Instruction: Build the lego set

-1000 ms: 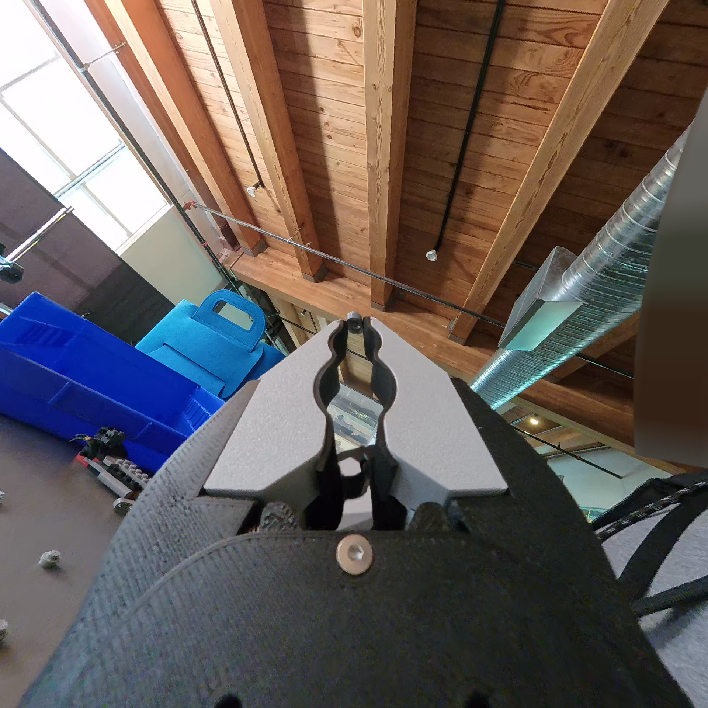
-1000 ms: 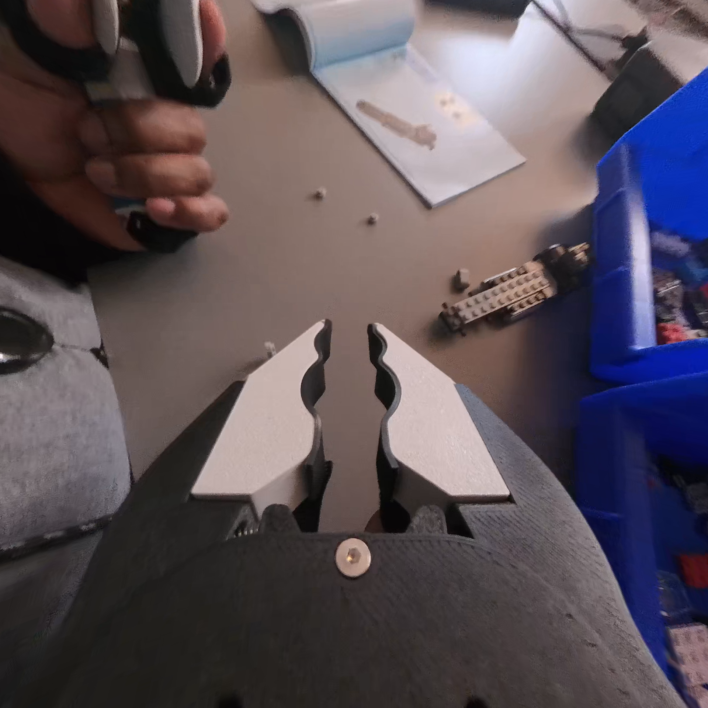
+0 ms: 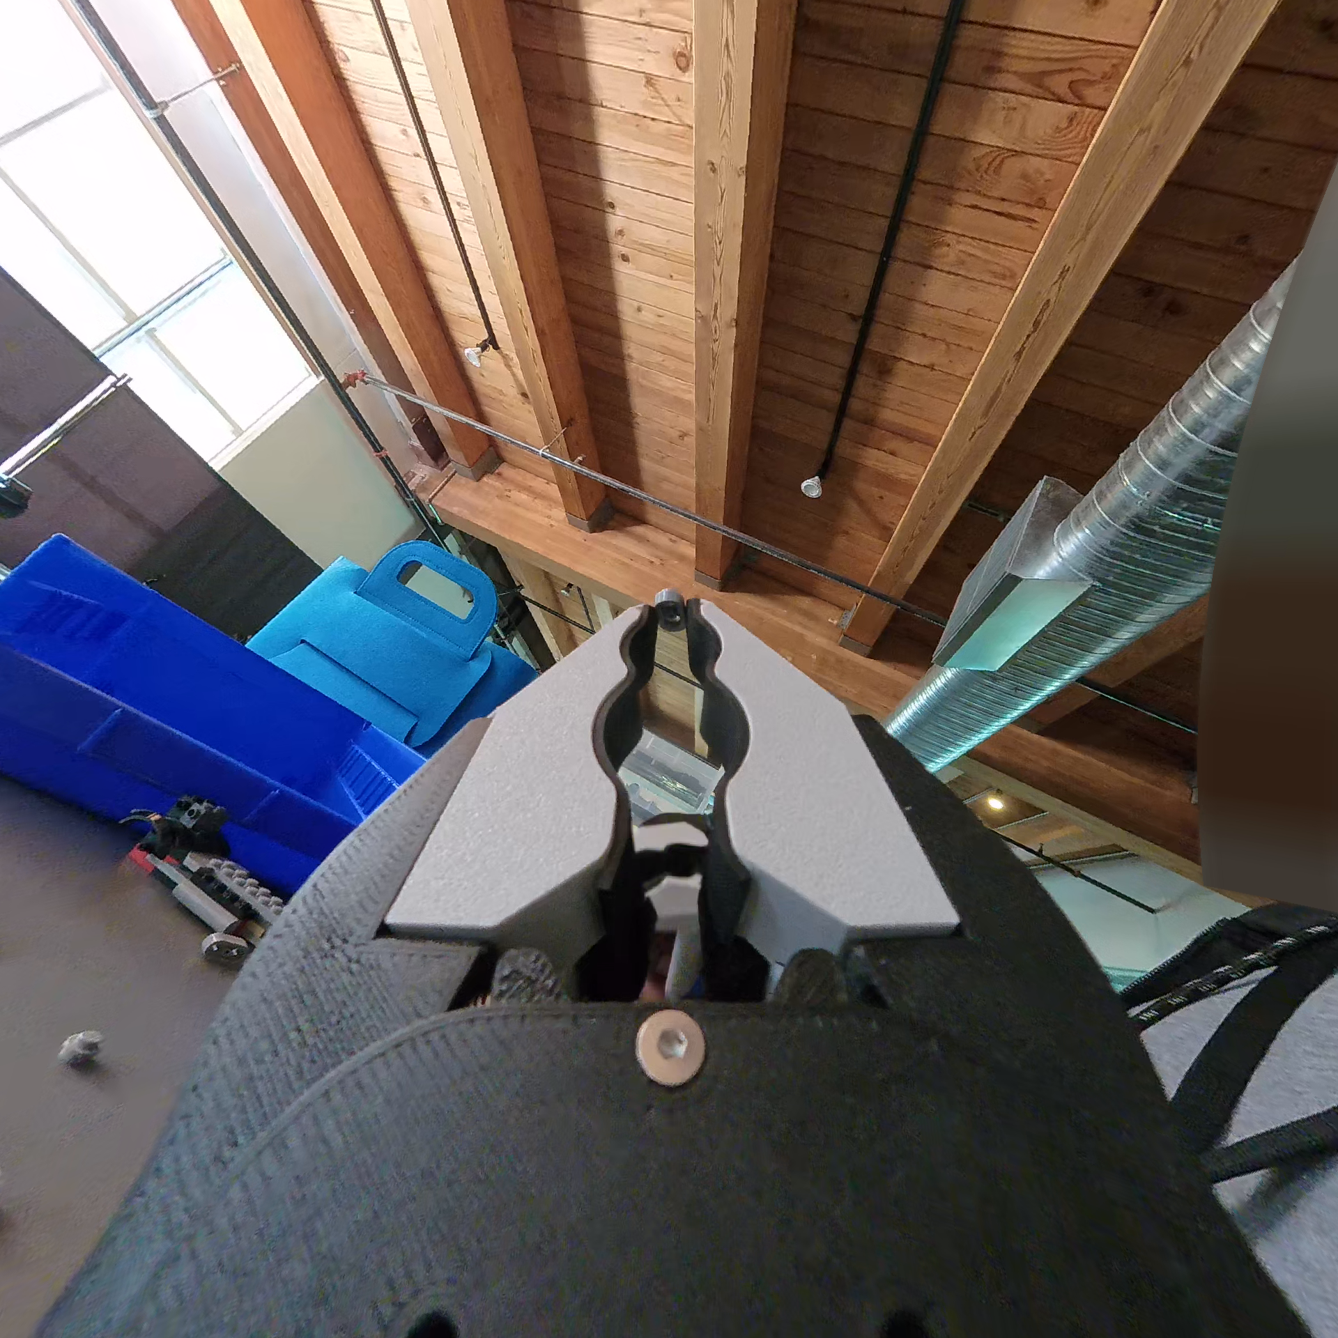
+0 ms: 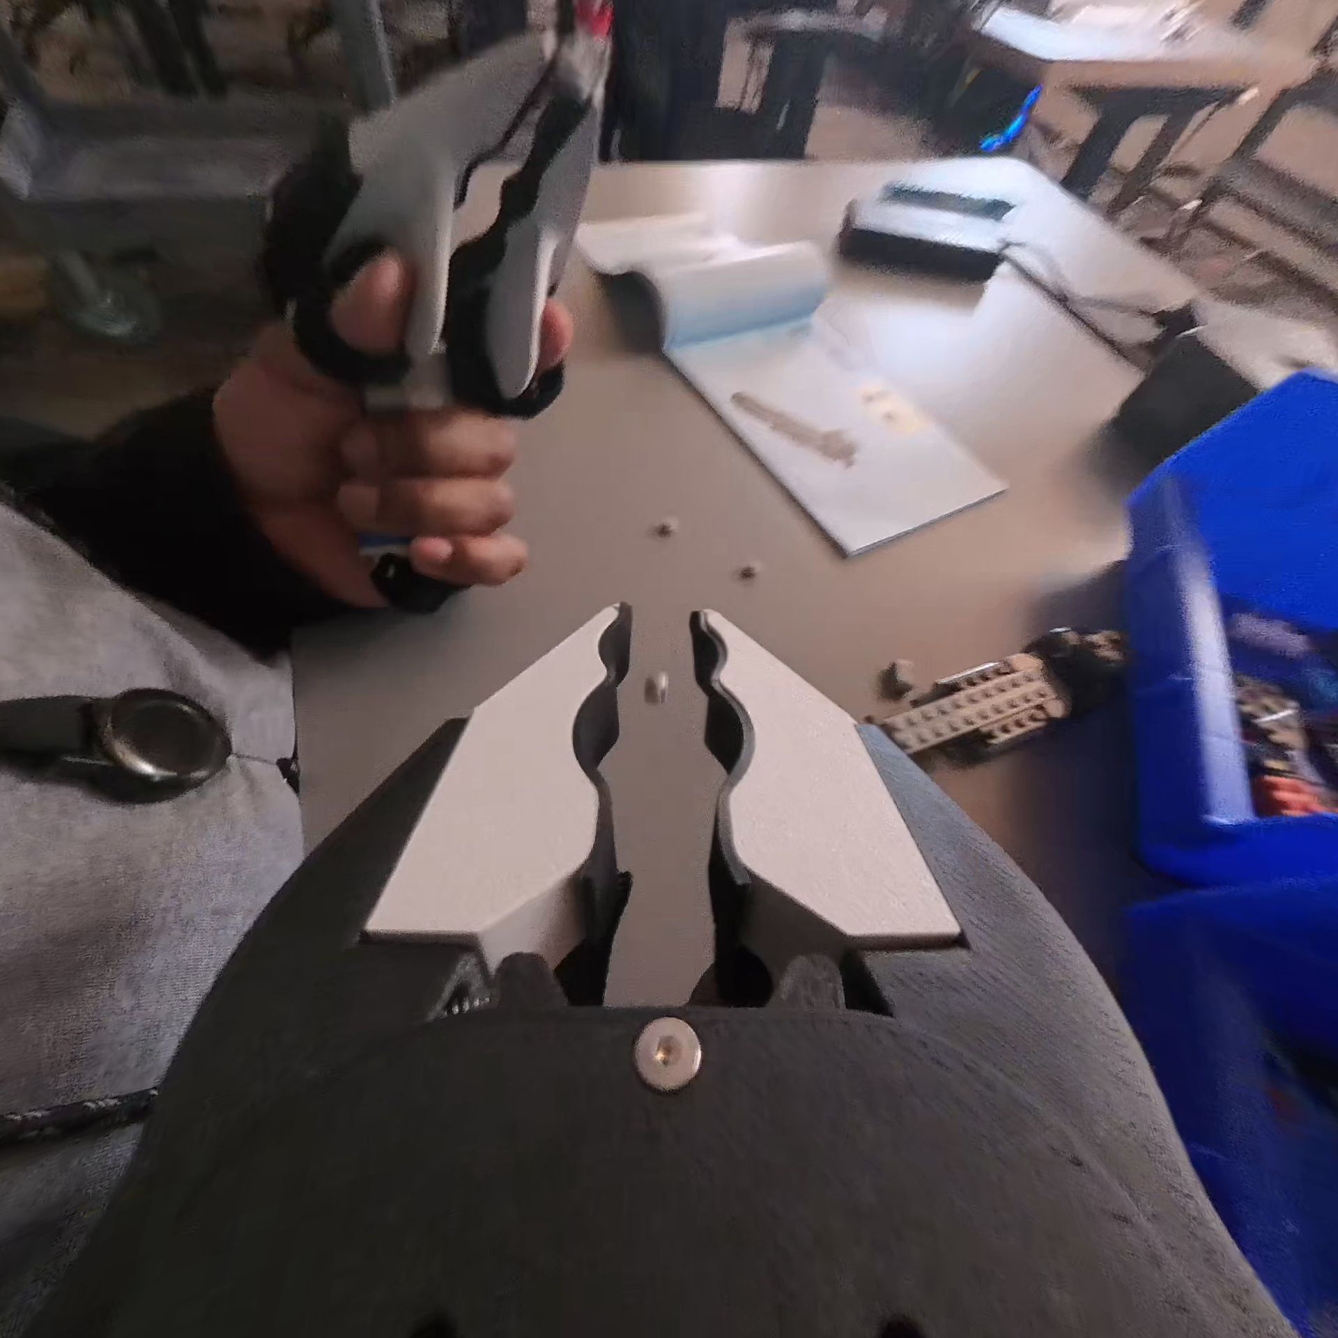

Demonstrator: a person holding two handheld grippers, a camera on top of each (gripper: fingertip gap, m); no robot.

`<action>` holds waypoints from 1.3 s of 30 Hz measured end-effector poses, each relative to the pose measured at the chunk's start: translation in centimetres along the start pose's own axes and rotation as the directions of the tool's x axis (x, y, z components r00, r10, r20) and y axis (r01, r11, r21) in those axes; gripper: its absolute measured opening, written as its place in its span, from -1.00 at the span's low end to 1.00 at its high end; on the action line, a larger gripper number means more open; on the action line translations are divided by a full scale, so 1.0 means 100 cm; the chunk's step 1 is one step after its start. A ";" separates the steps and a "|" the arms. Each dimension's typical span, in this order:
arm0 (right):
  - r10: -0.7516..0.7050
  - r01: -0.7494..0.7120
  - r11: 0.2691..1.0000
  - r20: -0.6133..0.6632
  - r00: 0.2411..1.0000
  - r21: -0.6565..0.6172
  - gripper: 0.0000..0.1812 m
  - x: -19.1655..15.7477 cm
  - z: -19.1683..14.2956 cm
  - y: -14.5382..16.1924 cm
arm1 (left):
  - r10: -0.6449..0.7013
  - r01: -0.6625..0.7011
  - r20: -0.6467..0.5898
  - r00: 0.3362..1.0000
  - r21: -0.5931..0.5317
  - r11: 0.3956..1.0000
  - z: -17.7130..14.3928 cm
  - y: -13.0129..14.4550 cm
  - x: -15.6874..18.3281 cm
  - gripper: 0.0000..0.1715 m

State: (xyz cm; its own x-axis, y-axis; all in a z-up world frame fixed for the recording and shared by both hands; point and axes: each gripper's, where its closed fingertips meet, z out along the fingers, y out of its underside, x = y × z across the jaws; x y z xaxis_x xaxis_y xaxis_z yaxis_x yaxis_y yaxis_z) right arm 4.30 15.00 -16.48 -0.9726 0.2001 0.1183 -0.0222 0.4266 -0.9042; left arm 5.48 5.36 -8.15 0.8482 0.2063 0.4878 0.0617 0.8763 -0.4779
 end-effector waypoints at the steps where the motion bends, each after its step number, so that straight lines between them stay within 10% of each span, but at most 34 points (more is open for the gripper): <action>1: 0.007 -0.006 1.000 -0.022 1.000 0.017 -0.79 0.006 -0.006 -0.003 | 0.000 0.000 0.000 1.000 -0.001 1.000 0.000 0.000 0.000 -0.90; 9: 0.072 -0.081 0.990 -0.077 0.994 -0.117 -0.80 0.029 -0.020 0.040 | 0.004 -0.004 0.001 1.000 -0.006 1.000 0.001 0.002 0.000 -0.90; 26: -0.039 0.056 0.947 0.059 0.997 -0.317 -0.70 0.000 0.062 0.066 | -0.007 0.007 0.001 1.000 0.000 1.000 0.000 0.002 -0.001 -0.90; 39: -0.191 0.329 0.902 0.424 0.885 -0.281 -0.66 0.003 0.069 0.063 | 0.042 -0.043 -0.036 0.998 -0.038 0.998 0.003 0.009 0.009 -0.91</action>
State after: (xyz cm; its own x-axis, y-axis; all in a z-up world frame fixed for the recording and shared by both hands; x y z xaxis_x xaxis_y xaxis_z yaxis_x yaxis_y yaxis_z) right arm 2.28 11.65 -25.01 -0.9550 -0.2779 0.1034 -0.2748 0.6984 -0.6609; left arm 6.20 6.43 -7.91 0.8682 0.2271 0.4411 0.0450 0.8494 -0.5258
